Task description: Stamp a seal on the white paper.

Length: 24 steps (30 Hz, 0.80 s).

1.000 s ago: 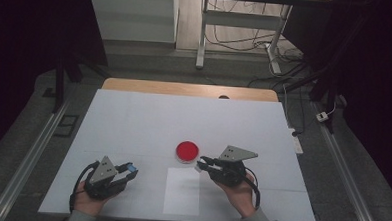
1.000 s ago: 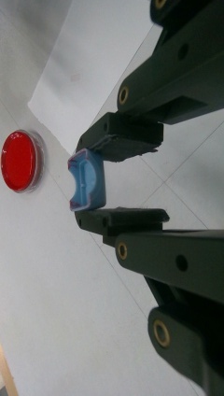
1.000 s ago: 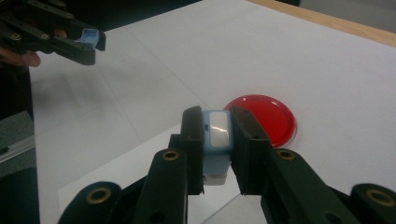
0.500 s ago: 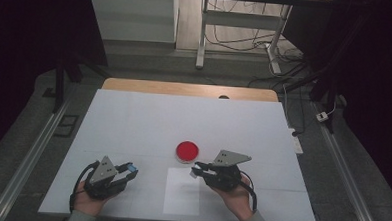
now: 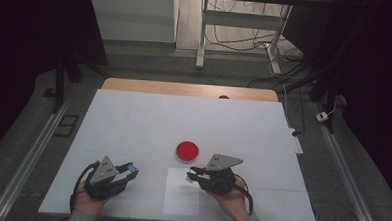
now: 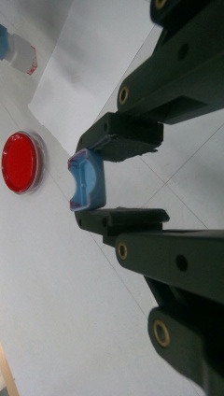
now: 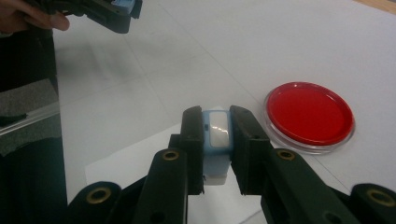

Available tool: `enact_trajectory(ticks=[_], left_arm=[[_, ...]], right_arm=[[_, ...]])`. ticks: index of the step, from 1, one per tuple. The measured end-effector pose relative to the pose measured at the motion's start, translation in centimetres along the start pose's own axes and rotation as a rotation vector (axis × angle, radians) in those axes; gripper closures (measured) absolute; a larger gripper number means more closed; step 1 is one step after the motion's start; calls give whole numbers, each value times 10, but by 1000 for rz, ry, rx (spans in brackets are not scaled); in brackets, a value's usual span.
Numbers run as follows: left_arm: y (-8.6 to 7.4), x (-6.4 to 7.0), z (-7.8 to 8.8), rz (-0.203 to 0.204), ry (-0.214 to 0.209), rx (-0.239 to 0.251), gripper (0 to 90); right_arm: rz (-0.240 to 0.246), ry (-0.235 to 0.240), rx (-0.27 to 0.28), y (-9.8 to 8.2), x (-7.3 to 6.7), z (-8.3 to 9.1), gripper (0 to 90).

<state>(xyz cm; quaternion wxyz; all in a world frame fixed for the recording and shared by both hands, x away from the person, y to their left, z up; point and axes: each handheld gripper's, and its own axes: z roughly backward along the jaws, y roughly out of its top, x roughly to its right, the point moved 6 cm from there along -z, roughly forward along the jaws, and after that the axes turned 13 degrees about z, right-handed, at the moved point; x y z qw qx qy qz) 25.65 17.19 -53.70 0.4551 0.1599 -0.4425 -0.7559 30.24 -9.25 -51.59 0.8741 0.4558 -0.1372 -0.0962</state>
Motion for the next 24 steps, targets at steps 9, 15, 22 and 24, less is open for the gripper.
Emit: enact_trajectory(ticks=[9, 15, 22, 24], left_arm=[[0, 0, 0, -1, 0, -1, 654], [0, 0, -1, -1, 0, -2, 654], [0, 1, -1, -2, -1, -4, 653], [0, 1, -1, -2, -1, -4, 654]], right_arm=[[27, 21, -8, 2, -10, -7, 758], [48, 23, -26, 0, -13, -13, 758], [52, 25, -39, -3, -15, -19, 758], [56, 25, -41, -4, -15, -19, 758]])
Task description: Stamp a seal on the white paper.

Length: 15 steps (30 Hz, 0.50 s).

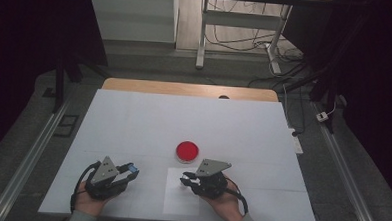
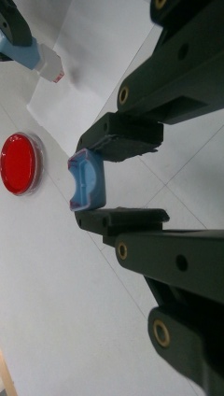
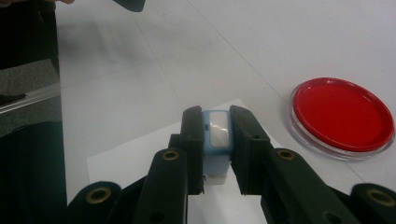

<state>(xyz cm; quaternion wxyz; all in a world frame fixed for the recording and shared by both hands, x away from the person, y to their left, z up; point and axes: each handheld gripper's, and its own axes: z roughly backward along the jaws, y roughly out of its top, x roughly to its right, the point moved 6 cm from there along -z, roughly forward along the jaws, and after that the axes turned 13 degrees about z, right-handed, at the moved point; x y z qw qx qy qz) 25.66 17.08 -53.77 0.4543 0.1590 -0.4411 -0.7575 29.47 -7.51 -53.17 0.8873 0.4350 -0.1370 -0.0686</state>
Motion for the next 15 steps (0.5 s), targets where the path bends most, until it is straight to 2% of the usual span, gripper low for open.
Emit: enact_trajectory(ticks=[15], left_arm=[[0, 0, 0, 1, 1, 0, 654]], right_arm=[[4, 3, -19, -4, 0, -6, 758]])
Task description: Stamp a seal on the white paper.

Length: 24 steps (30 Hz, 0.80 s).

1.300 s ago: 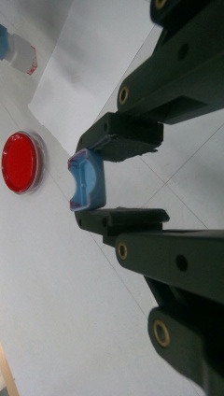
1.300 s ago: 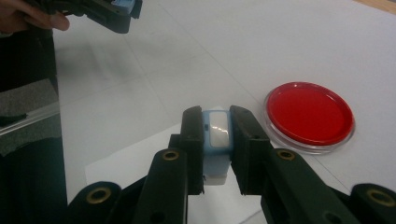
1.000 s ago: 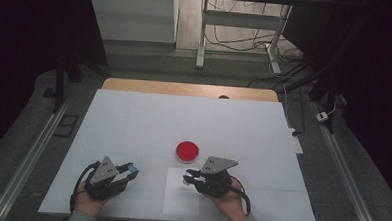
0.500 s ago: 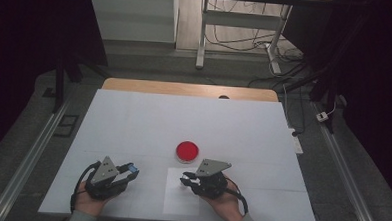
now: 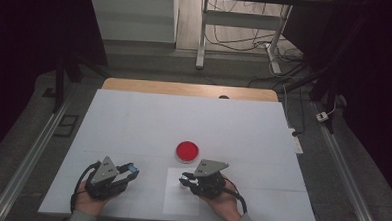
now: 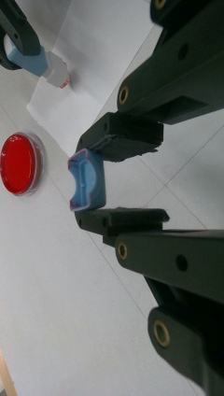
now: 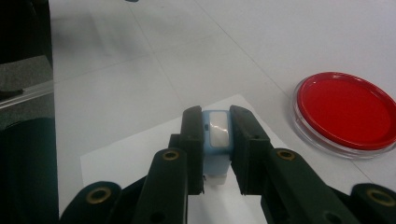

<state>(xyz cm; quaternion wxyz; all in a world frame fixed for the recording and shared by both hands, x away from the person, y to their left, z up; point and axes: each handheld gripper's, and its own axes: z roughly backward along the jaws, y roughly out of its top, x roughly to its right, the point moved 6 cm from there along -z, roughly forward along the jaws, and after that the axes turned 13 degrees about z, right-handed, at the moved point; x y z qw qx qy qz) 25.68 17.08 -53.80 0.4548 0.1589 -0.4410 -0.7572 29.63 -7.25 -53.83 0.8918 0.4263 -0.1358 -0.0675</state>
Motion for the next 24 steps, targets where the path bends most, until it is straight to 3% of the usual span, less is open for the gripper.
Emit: enact_trajectory(ticks=[24], left_arm=[[0, 0, 0, -2, 0, -1, 653]], right_arm=[[18, -3, -31, -5, -1, -6, 758]])
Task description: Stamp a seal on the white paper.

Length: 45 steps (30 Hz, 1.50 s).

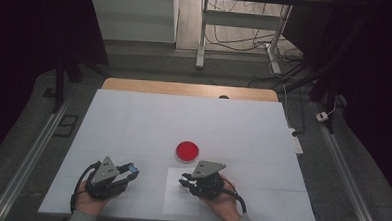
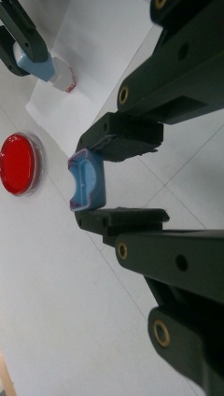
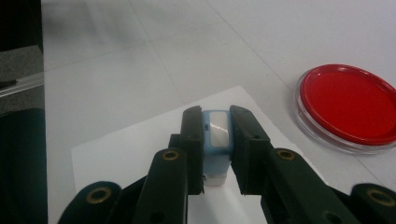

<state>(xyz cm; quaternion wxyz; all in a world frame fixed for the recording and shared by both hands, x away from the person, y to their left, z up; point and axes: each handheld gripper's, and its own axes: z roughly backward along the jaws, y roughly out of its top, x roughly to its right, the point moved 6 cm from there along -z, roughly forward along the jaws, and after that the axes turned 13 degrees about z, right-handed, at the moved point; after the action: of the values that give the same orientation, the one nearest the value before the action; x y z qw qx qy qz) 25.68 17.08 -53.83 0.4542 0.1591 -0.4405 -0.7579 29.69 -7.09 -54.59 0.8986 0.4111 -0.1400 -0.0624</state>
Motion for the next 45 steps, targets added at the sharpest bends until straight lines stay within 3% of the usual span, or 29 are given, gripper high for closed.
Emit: enact_trajectory(ticks=[45], left_arm=[[0, 0, 0, -2, -1, -2, 653]], right_arm=[[-2, 9, -28, -3, -1, -5, 764]])
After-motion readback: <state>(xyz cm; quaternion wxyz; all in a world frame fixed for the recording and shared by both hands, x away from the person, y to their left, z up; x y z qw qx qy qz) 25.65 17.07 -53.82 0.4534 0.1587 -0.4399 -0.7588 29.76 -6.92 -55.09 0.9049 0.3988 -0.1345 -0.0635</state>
